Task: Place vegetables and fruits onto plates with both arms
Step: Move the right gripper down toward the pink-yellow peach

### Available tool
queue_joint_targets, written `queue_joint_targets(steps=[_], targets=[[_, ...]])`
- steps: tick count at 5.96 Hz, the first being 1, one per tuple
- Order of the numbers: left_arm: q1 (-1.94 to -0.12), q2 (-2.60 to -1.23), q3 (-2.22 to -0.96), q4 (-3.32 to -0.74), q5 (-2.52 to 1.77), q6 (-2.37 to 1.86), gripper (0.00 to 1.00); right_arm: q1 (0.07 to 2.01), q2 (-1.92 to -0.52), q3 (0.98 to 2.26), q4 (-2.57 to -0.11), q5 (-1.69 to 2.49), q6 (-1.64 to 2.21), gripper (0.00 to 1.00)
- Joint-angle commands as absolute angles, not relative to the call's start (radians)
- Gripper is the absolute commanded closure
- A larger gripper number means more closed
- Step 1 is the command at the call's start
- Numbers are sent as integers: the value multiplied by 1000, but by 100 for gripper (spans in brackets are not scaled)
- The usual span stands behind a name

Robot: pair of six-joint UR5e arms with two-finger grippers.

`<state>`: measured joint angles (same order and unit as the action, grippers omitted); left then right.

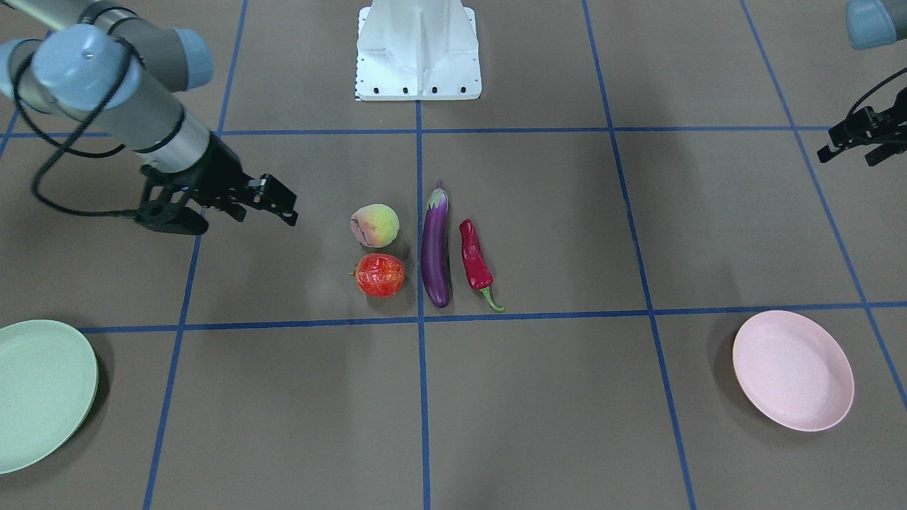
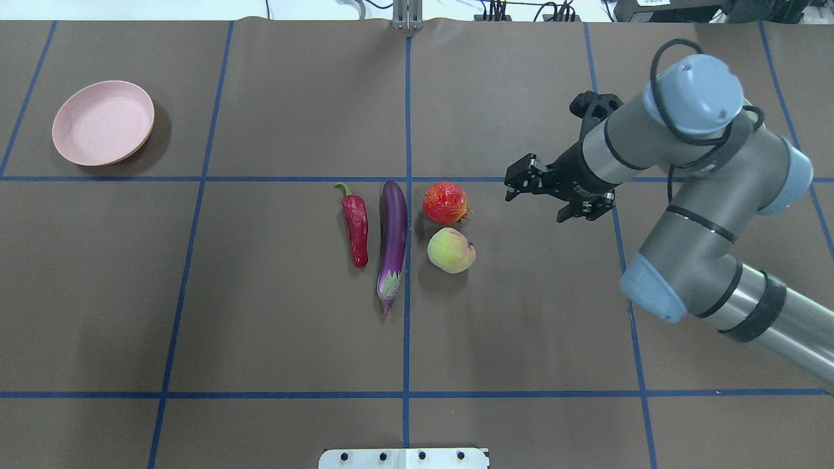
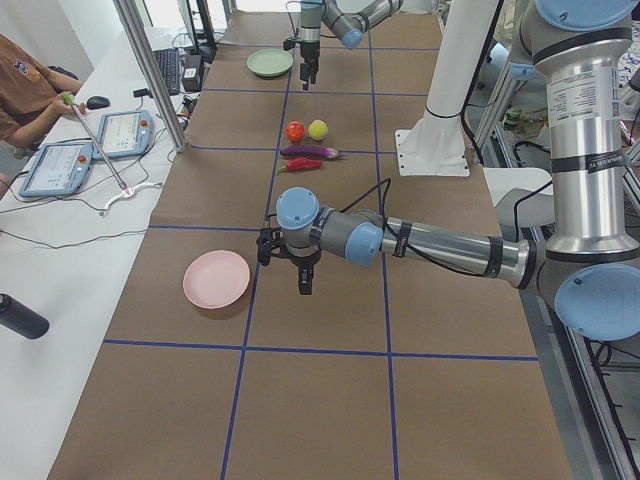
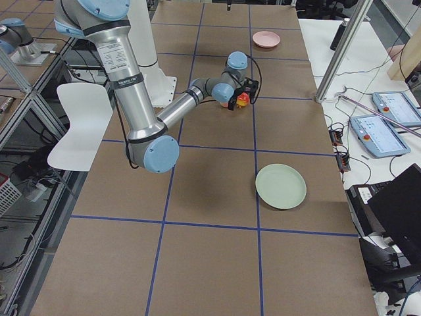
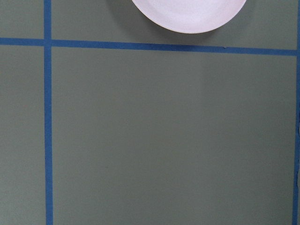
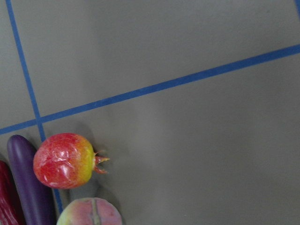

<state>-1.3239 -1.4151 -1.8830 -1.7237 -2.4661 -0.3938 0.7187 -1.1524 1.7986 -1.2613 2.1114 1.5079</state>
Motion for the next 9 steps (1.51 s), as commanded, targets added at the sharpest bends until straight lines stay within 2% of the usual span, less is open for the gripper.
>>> queue_joint_targets(steps=[1, 3, 9], targets=[[-1322, -1414, -1882, -1724, -2462, -397, 0, 640, -1126, 1780, -1199, 1999, 1781, 0], [-1322, -1414, -1882, -1723, -2461, -397, 0, 571, -1112, 1691, -1076, 1910, 1917, 1], [-1322, -1414, -1882, -1724, -2461, -399, 0, 529, -1077, 1646, -1075, 1905, 1977, 1]])
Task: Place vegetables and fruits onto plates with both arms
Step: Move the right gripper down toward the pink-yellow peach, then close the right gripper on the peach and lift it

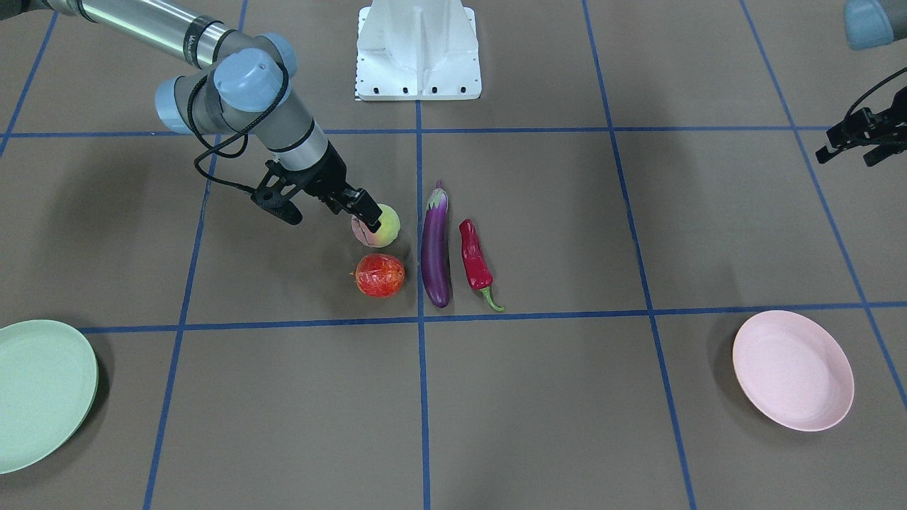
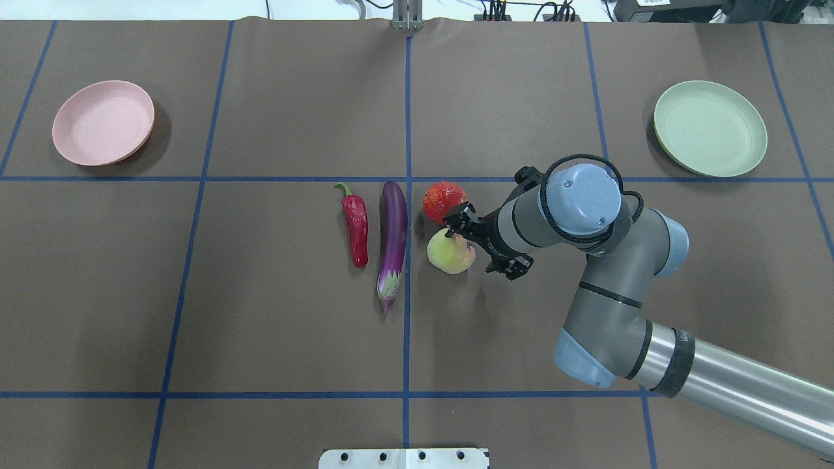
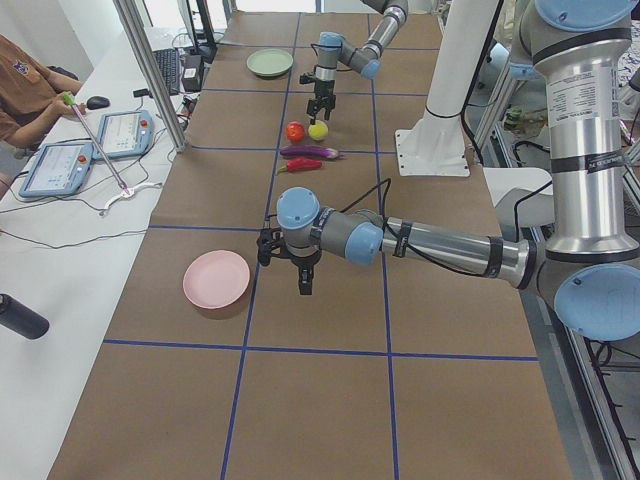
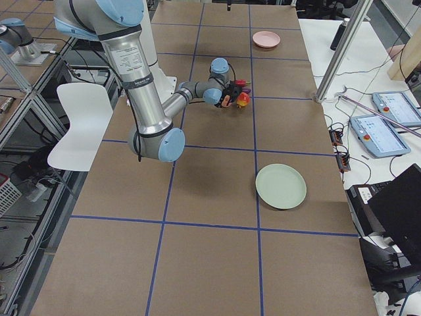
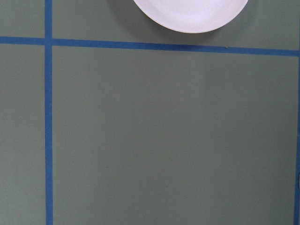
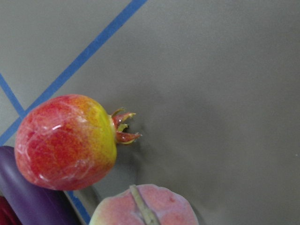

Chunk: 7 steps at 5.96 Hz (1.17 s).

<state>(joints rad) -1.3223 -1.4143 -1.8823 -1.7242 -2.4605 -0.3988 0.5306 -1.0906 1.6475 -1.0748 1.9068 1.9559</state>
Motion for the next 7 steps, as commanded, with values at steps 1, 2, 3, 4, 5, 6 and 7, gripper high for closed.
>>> queue_joint_targets(steps=[1, 2, 3, 4, 5, 6, 7], targets=[[-1322, -1414, -1882, -1723, -2461, -399, 0, 531, -1063, 1646, -1074, 1904, 2002, 2], [-1322, -1414, -1882, -1723, -2459, -399, 0, 531, -1062, 1647, -1074, 1875, 2032, 2], [-1322, -1414, -1882, -1723, -2459, -399, 0, 529, -1062, 1644, -1074, 1853, 2036, 2], [-1322, -1414, -1882, -1723, -2459, -399, 0, 525, -1063, 1637, -1074, 1853, 2034, 2], [-1322, -1414, -1882, -1723, -2459, -399, 0, 519, -1063, 1628, -1074, 1850, 2034, 2], [-1322, -1414, -1882, -1723, -2459, -399, 0, 514, -1063, 1628, -1074, 1847, 2034, 2], [-1322, -1414, -1882, -1723, -2459, -399, 0, 511, -1058, 1623, -1074, 1829, 2034, 2]])
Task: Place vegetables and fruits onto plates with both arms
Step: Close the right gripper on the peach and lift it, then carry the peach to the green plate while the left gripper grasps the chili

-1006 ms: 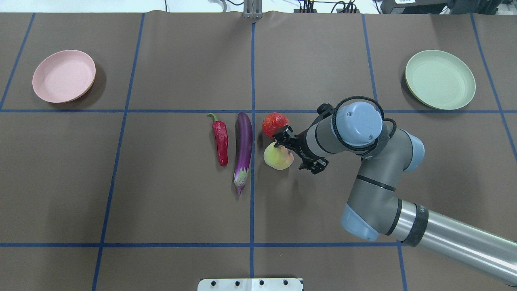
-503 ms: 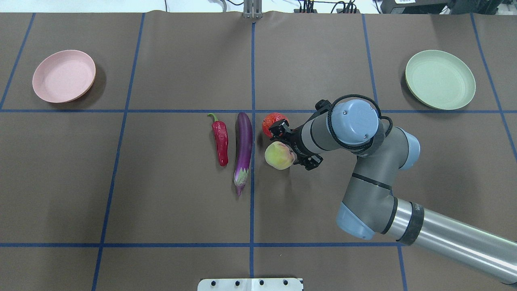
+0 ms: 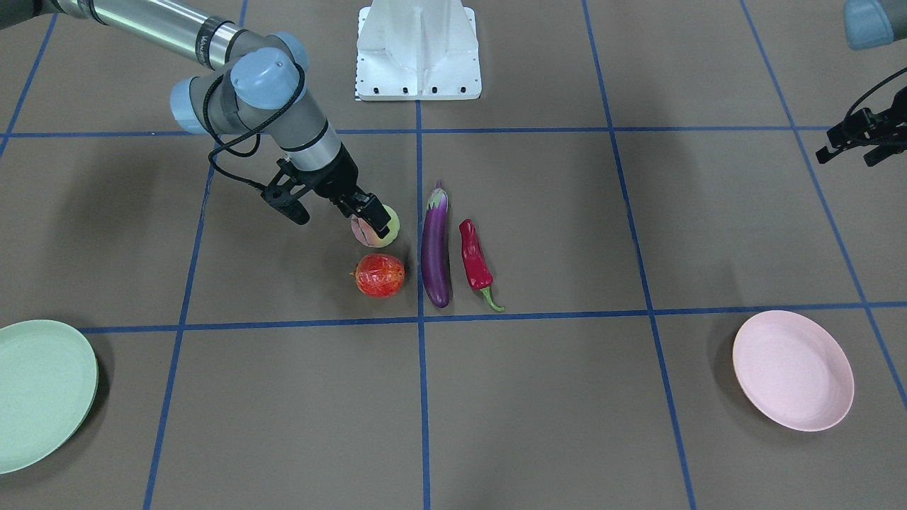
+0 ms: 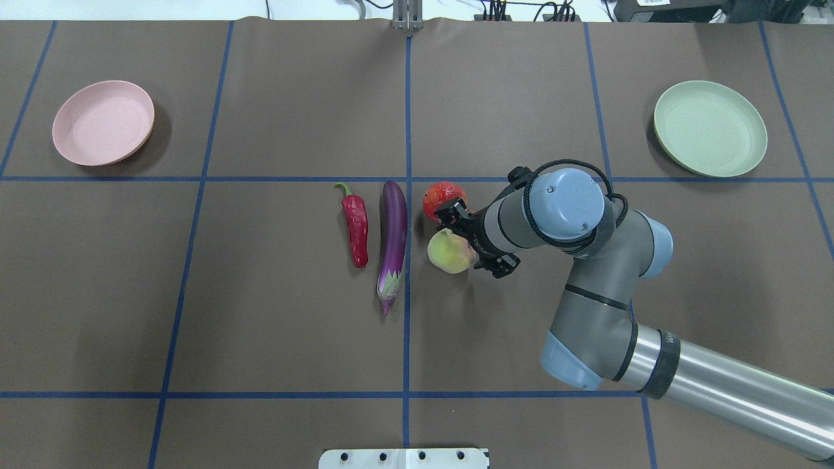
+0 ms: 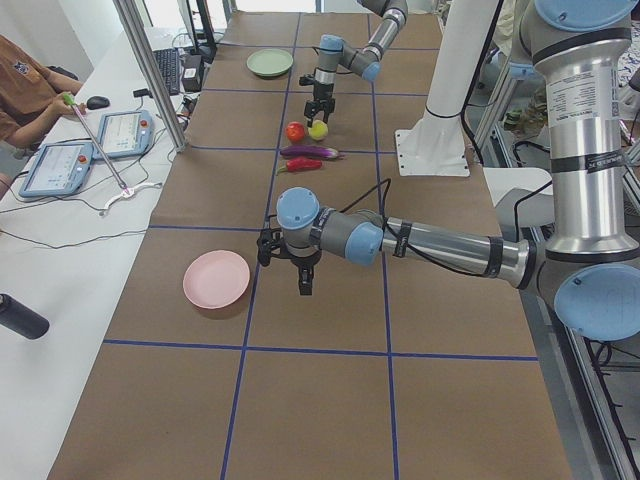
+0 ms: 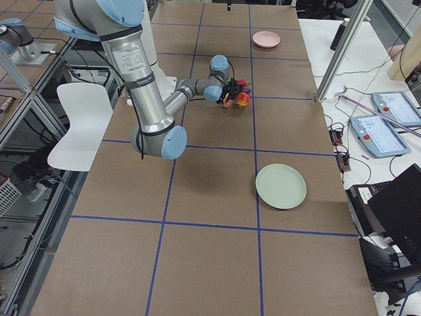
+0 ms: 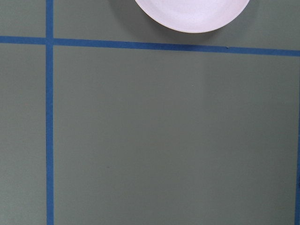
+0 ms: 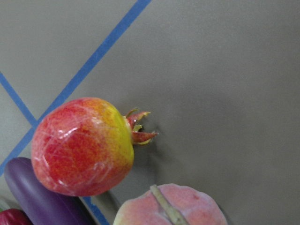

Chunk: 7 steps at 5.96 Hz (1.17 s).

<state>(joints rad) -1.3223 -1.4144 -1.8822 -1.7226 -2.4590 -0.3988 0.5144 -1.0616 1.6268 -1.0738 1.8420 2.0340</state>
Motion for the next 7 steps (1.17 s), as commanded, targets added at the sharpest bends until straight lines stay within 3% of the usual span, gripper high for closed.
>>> queue_joint_targets(steps=[1, 2, 3, 4, 7], targets=[[-1322, -1414, -1884, -1723, -2459, -399, 0, 509, -1042, 1606, -1074, 1824, 2036, 8], [-1322, -1416, -1884, -1724, -2460, -403, 0, 503, -1039, 1603, -1074, 1824, 2039, 39], [-1312, -1436, -1885, -1732, -2465, -466, 0, 503, -1042, 1612, -1074, 1824, 2045, 86], [-1242, -1492, -1923, -1741, -2461, -617, 0, 540, -1043, 1646, -1086, 1835, 2034, 100], [-954, -1786, -1936, -1732, -2327, -1094, 0, 875, -1112, 1638, -1094, 2164, 1748, 100]])
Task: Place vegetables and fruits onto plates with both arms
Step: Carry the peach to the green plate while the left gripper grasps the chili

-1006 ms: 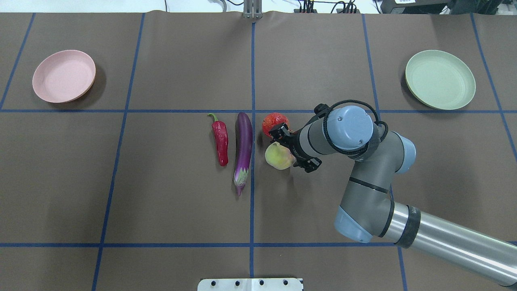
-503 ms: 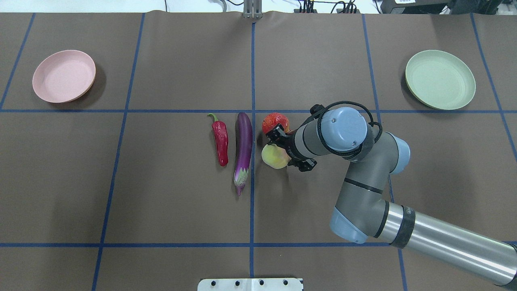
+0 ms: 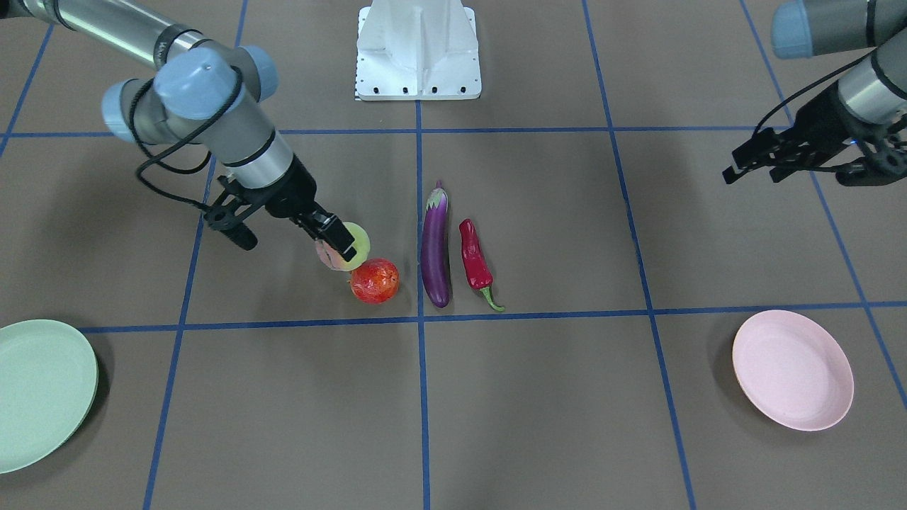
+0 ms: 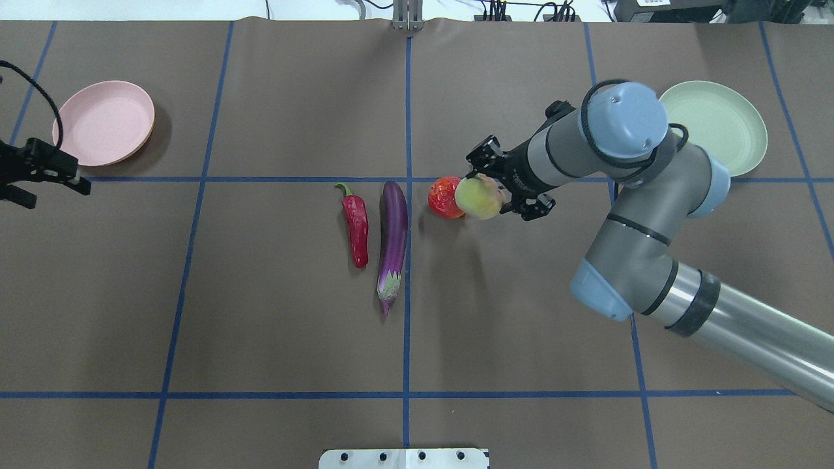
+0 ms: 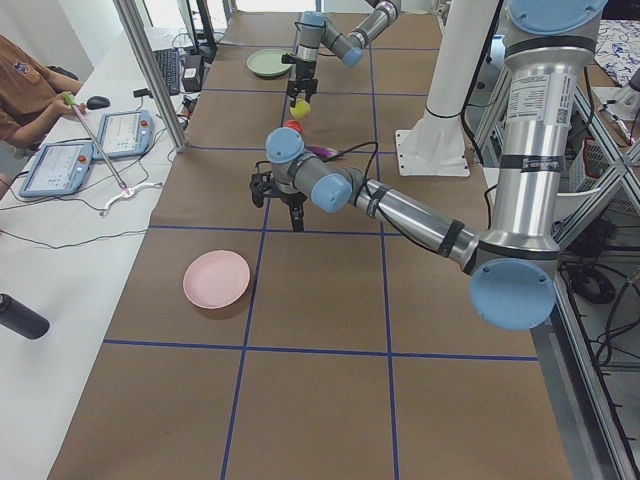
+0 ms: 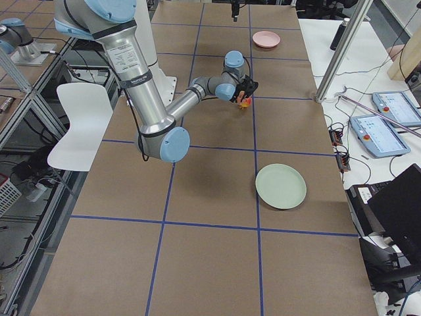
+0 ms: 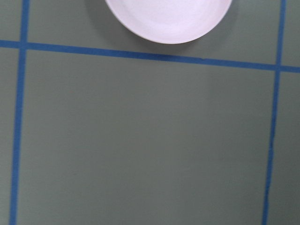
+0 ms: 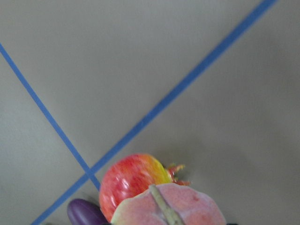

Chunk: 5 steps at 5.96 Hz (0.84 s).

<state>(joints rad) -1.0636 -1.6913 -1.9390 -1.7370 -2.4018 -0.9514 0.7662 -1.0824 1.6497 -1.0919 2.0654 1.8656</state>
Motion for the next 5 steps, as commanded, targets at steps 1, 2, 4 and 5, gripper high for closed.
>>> queue_joint_targets(steps=[1, 2, 4, 5], targets=[[-802, -1902, -1909, -1714, -2187, -1235, 0, 970, -1136, 1588, -1094, 2218, 1621, 100], [-723, -2021, -1838, -1679, -2125, -1294, 0, 1064, -1144, 1501, -1092, 2277, 1463, 100], [-657, -2170, -1677, -1670, -2059, -1307, 0, 1179, -1143, 1296, -1091, 2290, 1068, 100], [-632, -2207, -1623, -1669, -2043, -1305, 0, 1227, -1147, 1214, -1094, 2284, 860, 100]])
